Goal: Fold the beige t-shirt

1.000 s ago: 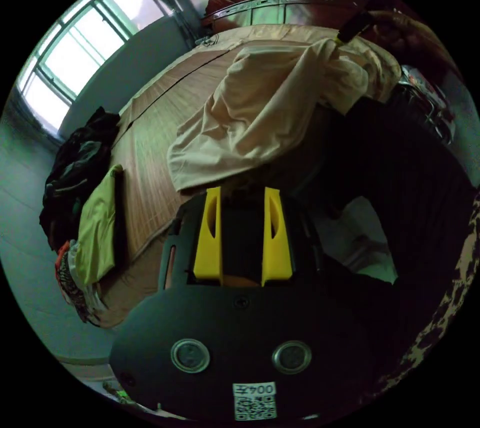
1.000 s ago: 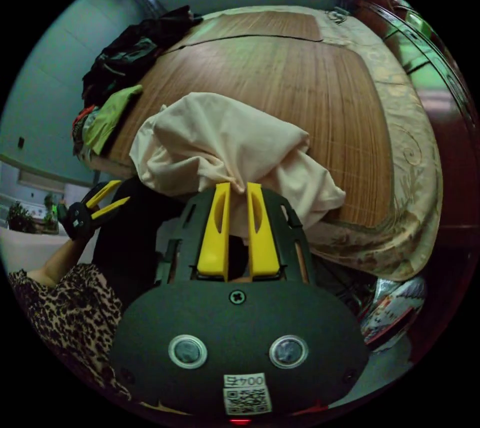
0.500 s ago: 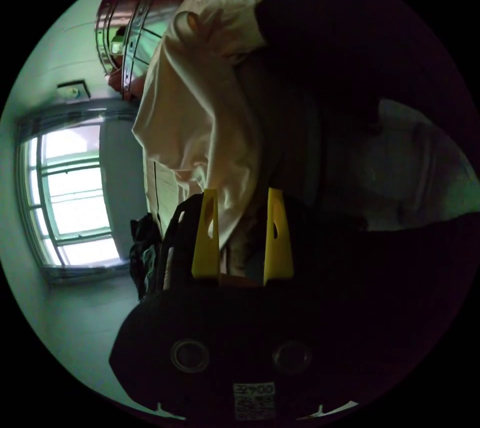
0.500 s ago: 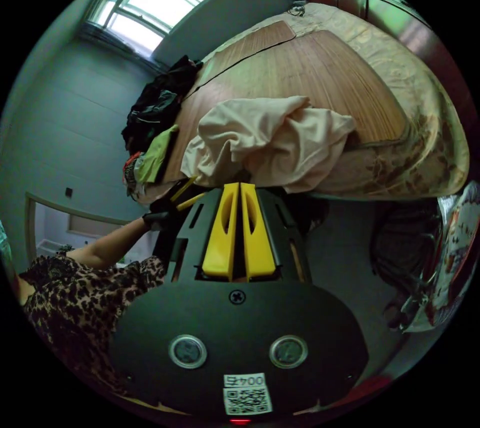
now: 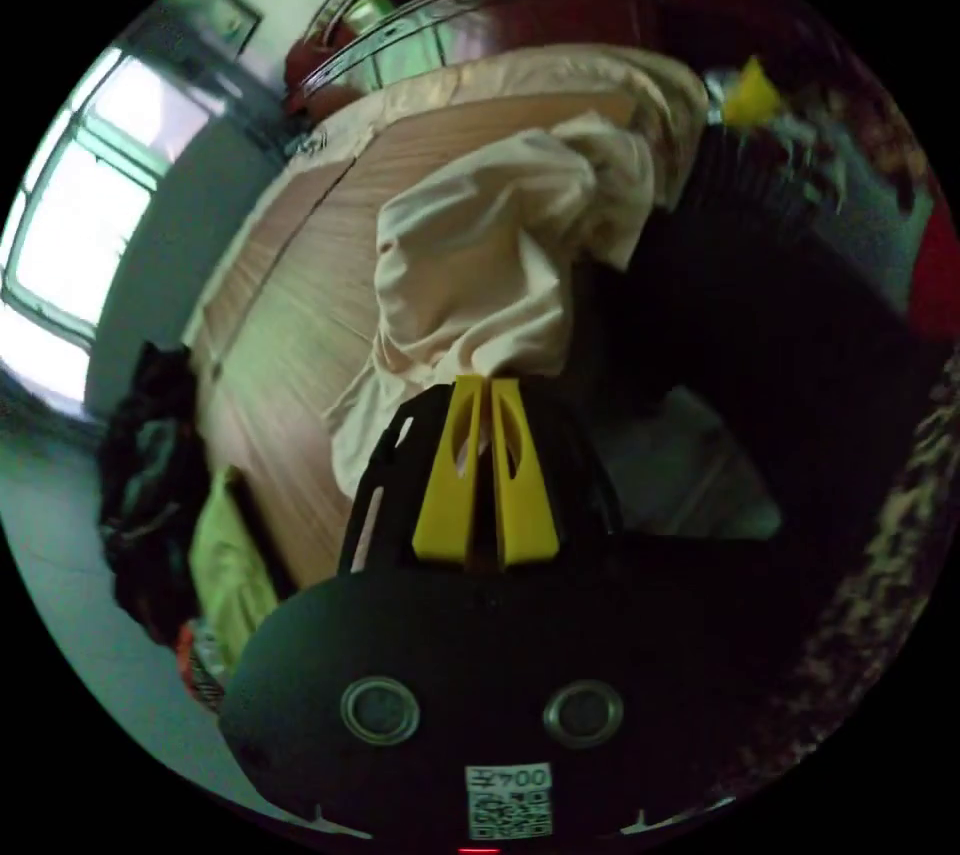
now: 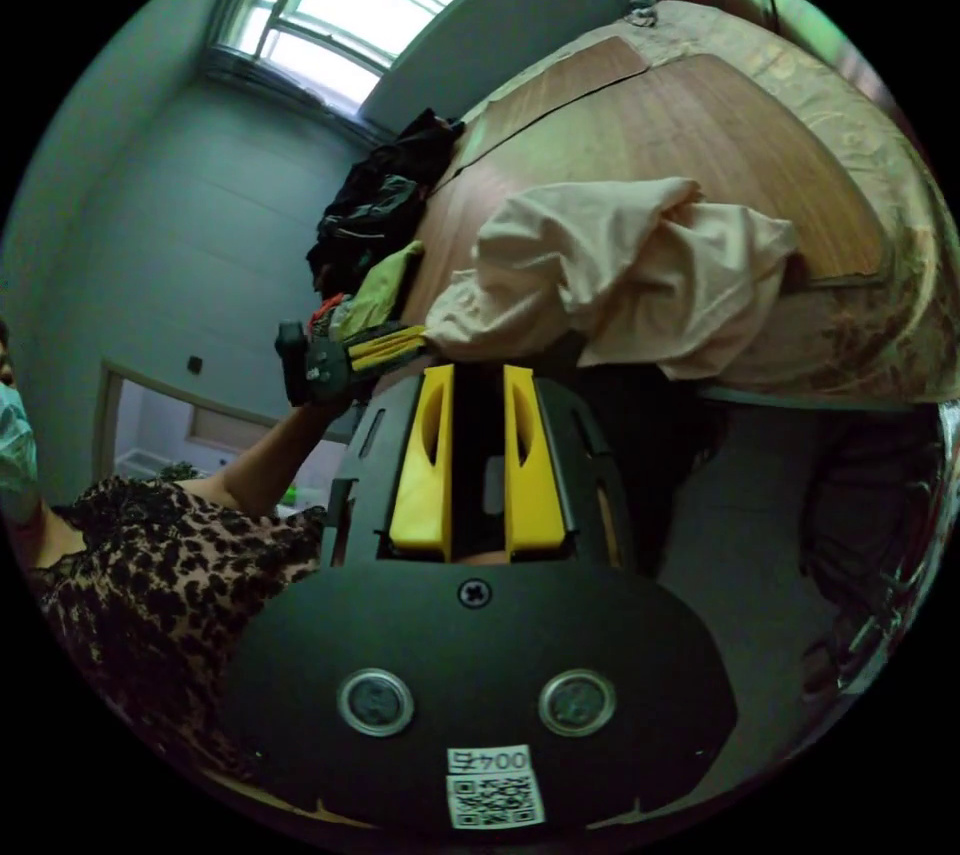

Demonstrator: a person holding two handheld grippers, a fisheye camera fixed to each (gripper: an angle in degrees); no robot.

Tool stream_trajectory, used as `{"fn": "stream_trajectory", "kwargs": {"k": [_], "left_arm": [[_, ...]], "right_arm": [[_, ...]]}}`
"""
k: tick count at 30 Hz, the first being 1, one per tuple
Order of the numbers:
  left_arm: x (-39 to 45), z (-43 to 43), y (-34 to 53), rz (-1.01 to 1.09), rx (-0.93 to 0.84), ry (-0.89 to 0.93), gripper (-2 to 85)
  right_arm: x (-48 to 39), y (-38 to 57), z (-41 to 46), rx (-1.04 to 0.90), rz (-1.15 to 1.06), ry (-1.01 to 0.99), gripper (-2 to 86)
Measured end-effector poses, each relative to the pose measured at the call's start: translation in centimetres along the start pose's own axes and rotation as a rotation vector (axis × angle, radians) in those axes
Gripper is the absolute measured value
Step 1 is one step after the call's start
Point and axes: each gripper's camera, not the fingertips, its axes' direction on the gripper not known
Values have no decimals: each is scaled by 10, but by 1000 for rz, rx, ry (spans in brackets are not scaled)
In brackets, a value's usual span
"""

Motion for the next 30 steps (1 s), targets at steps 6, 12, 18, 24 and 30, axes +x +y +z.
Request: {"fn": "stream_trajectory", "kwargs": {"k": [6,12,18,24,30], "left_arm": [[-126,-27,26,-343,-2,378,12],[-189,-39,46,-437,52,455,11],[-222,-44,58,-460,83,469,13],[-247,-47,81,-460,92,455,17],[-241,-39,114,-306,131,270,39]], "right_arm": [[-98,-10,42,-22,-288,271,121],[-188,-5,99,-56,-569,642,124],[-230,-12,156,-34,-667,947,118],[-242,-34,151,-41,-667,994,31],[-254,-109,97,-241,-592,559,13]]}}
